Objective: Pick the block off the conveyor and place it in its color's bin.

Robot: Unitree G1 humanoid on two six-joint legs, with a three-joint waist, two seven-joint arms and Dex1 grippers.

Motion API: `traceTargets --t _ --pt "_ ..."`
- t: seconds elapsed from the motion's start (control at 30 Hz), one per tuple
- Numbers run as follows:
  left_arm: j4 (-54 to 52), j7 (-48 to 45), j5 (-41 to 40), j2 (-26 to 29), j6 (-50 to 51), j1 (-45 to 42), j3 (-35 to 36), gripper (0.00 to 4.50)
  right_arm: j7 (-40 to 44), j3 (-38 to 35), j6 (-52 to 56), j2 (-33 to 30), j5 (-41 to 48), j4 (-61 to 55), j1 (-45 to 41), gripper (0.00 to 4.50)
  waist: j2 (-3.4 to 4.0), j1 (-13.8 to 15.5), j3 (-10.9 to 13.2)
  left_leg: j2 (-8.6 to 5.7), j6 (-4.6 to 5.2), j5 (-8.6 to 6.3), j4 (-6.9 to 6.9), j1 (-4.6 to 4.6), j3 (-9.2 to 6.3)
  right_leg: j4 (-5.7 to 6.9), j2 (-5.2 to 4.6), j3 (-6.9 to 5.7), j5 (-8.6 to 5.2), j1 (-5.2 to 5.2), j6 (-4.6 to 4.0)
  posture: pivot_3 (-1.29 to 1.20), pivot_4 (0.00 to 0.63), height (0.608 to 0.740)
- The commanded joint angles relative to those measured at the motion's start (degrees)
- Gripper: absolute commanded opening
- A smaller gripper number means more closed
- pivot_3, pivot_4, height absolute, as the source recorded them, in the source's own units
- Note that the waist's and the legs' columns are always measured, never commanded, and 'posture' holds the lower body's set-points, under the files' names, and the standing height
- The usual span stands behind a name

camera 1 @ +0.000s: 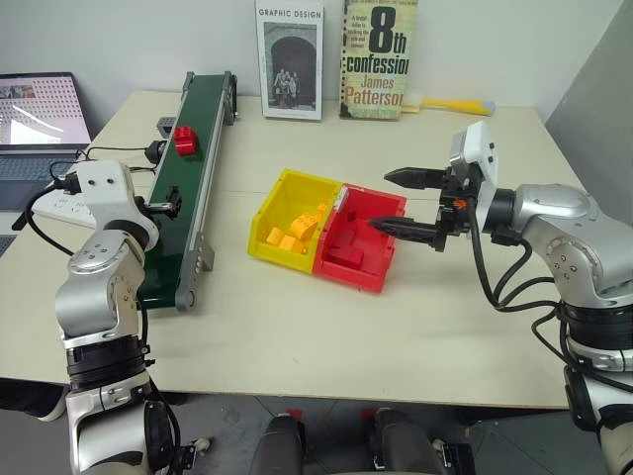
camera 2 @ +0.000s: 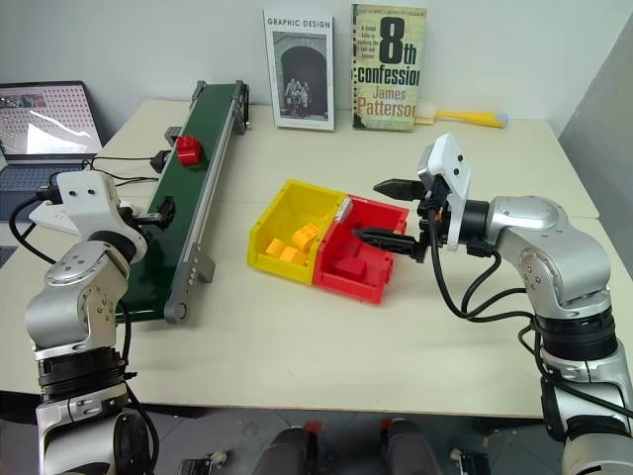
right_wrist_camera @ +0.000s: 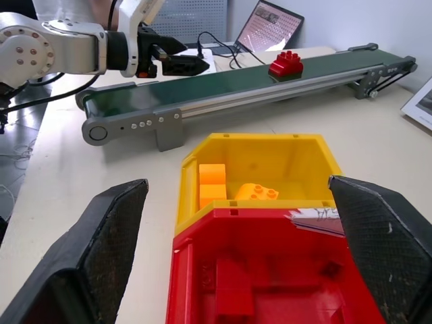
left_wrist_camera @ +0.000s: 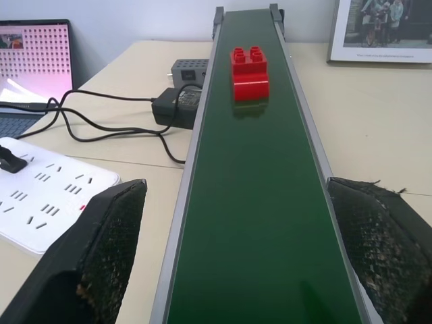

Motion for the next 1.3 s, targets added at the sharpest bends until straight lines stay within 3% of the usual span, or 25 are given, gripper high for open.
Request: traceTargets --t 0.03,0.83,0.93,1.3 --pt "-1.1 0.14 0.15 0.88 0.41 -0.56 0.15 4.45 0.52 -0.4 -0.1 -0.46 1.2 -2.68 -1.51 4.5 0.0 0.0 0.0 0.0 0.0 0.0 0.0 0.0 0.0 0.0 0.0 0.0 0.0 0.0 0.0 0.0 0.15 0.74" --pt "2.41 1.65 -0.84 -1.18 2.55 -3.42 -0.43 4.45 -0.11 -0.68 -1.1 -1.29 0.67 -2.34 -1.24 4.5 0.0 0.02 0.0 0.0 0.0 0.0 0.0 0.0 -0.01 -0.01 0.0 0.0 0.0 0.0 0.0 0.0 0.15 0.74" --pt "2.41 2.03 -1.12 -1.39 3.12 -3.76 -0.09 4.06 -0.09 -0.7 -0.93 -1.3 0.84 -2.05 -1.72 4.5 0.0 0.01 0.0 -0.01 0.0 0.0 0.0 -0.01 0.0 -0.01 0.0 0.0 0.0 0.0 0.0 0.0 0.15 0.74" --pt "0.26 3.86 -2.45 -1.4 9.53 -3.37 0.99 1.91 0.01 -0.81 -0.94 -1.27 0.8 -0.43 -3.35 4.5 0.0 0.01 0.0 -0.01 0.0 0.0 0.0 -0.01 -0.02 -0.01 0.0 -0.01 0.0 0.0 0.0 0.0 0.15 0.74"
